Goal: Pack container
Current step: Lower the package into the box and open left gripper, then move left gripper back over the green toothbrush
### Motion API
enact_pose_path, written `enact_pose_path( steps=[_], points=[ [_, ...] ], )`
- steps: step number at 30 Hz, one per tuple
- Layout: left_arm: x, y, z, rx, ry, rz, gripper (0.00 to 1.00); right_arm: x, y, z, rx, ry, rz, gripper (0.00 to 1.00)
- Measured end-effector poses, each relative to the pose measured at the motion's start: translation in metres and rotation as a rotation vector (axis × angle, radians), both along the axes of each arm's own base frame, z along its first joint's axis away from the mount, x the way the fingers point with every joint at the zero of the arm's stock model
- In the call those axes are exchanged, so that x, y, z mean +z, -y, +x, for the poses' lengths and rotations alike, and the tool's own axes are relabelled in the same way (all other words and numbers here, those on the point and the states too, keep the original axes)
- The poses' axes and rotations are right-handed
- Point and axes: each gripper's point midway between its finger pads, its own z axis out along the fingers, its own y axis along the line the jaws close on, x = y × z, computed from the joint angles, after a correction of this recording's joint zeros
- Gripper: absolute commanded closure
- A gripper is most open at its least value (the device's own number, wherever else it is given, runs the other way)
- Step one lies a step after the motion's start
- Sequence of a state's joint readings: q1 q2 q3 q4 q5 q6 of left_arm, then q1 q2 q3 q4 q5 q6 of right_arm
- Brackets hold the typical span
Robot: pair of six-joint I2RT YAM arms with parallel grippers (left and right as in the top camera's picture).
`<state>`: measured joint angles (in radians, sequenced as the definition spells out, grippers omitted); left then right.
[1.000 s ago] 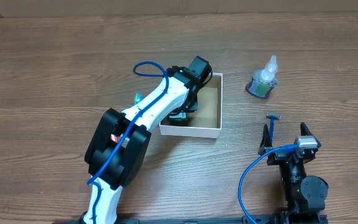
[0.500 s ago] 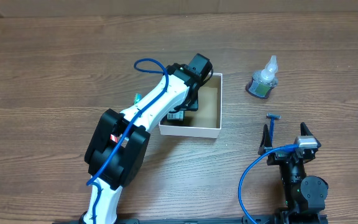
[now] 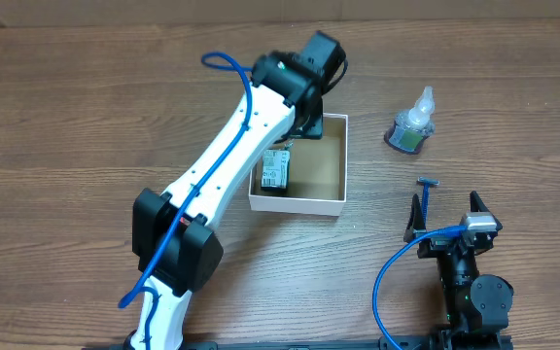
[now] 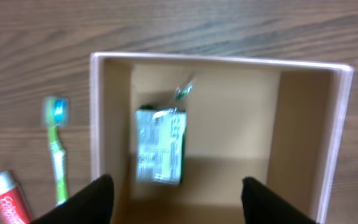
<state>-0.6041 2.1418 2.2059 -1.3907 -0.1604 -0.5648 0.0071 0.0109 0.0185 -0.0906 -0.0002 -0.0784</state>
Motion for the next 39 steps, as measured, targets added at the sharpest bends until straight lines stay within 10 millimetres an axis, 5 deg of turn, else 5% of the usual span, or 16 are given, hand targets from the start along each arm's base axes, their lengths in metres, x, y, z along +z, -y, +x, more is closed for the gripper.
enact_pose_path(
  steps=[10, 16, 21, 26, 33, 39],
  points=[
    [0.111, -0.038, -0.028, 0.013, 0.103, -0.058, 0.42, 0.0, 0.0, 0.0, 0.0, 0.0, 0.0, 0.0],
    [0.194, -0.062, -0.066, 0.008, 0.288, -0.176, 0.34, 0.0, 0.0, 0.0, 0.0, 0.0, 0.0, 0.0],
    [0.235, -0.081, -0.096, -0.007, 0.392, -0.233, 0.33, 0.0, 0.0, 0.0, 0.0, 0.0, 0.0, 0.0],
    [0.226, -0.096, -0.119, -0.008, 0.356, -0.209, 0.33, 0.0, 0.0, 0.0, 0.0, 0.001, 0.0, 0.0],
    [0.141, -0.125, -0.13, 0.082, 0.161, 0.018, 0.31, 0.0, 0.0, 0.0, 0.0, 0.0, 0.0, 0.0],
    [0.068, -0.126, -0.119, 0.118, 0.083, 0.114, 0.32, 0.0, 0.0, 0.0, 0.0, -0.002, 0.0, 0.0]
  ],
)
